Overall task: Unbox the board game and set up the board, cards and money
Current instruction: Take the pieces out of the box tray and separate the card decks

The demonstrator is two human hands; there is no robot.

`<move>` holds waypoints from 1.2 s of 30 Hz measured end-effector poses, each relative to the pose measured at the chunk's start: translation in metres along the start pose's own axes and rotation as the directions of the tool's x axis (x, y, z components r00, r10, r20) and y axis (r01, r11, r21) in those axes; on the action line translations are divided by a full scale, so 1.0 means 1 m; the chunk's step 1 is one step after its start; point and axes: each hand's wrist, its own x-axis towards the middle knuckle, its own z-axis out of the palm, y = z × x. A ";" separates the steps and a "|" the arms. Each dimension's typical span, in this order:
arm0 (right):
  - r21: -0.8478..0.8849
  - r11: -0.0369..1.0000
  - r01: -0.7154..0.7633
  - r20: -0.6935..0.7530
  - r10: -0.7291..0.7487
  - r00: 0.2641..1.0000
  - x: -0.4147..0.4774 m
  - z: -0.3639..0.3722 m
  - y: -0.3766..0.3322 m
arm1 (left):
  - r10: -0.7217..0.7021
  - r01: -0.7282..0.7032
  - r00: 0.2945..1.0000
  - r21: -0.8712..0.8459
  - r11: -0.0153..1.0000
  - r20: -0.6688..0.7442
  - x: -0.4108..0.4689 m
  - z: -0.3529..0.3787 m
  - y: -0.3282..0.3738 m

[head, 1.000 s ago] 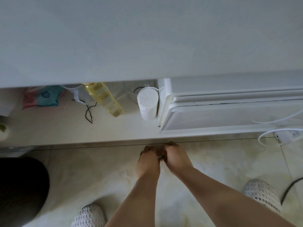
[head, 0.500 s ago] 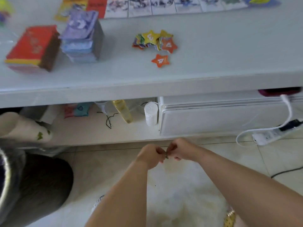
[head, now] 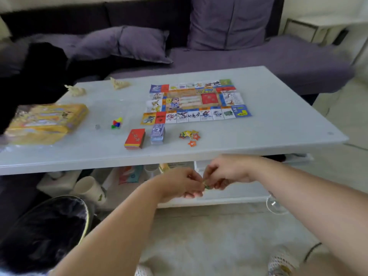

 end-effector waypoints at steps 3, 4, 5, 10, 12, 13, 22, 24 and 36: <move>0.043 0.990 0.132 -0.287 -0.115 0.951 -0.006 -0.021 -0.030 | 0.183 -0.143 0.914 0.135 0.981 -0.363 -0.008 -0.012 0.027; -0.001 0.987 0.160 -0.394 -0.148 0.907 -0.003 -0.028 -0.037 | 0.267 -0.125 0.847 0.315 0.941 -0.460 -0.007 -0.016 0.033; -0.061 0.984 0.169 -0.481 -0.177 0.859 0.000 -0.034 -0.042 | 0.349 -0.080 0.794 0.484 0.871 -0.497 -0.006 -0.018 0.036; -0.149 0.981 0.128 -0.608 -0.193 0.770 0.035 -0.045 -0.037 | 0.503 0.058 0.826 0.925 0.374 -0.255 0.020 -0.025 0.027; -0.165 0.978 0.129 -0.603 -0.203 0.772 0.049 -0.045 -0.033 | 0.518 0.088 0.827 0.960 0.265 -0.218 0.034 -0.027 0.023; -0.178 0.974 0.137 -0.593 -0.217 0.776 0.055 -0.046 -0.032 | 0.536 0.094 0.816 0.964 0.248 -0.217 0.041 -0.028 0.020; -0.343 0.913 0.222 -0.486 -0.374 0.790 0.075 -0.062 -0.026 | 0.854 -0.072 0.485 0.964 0.256 -0.190 0.065 -0.052 -0.003; -0.338 0.910 0.239 -0.449 -0.379 0.809 0.076 -0.068 -0.031 | 0.879 -0.088 0.448 0.970 0.225 -0.163 0.067 -0.056 0.004; -0.412 0.878 0.244 -0.423 -0.421 0.802 0.028 -0.084 -0.119 | 0.728 0.028 0.653 0.967 0.253 -0.209 0.025 -0.074 0.095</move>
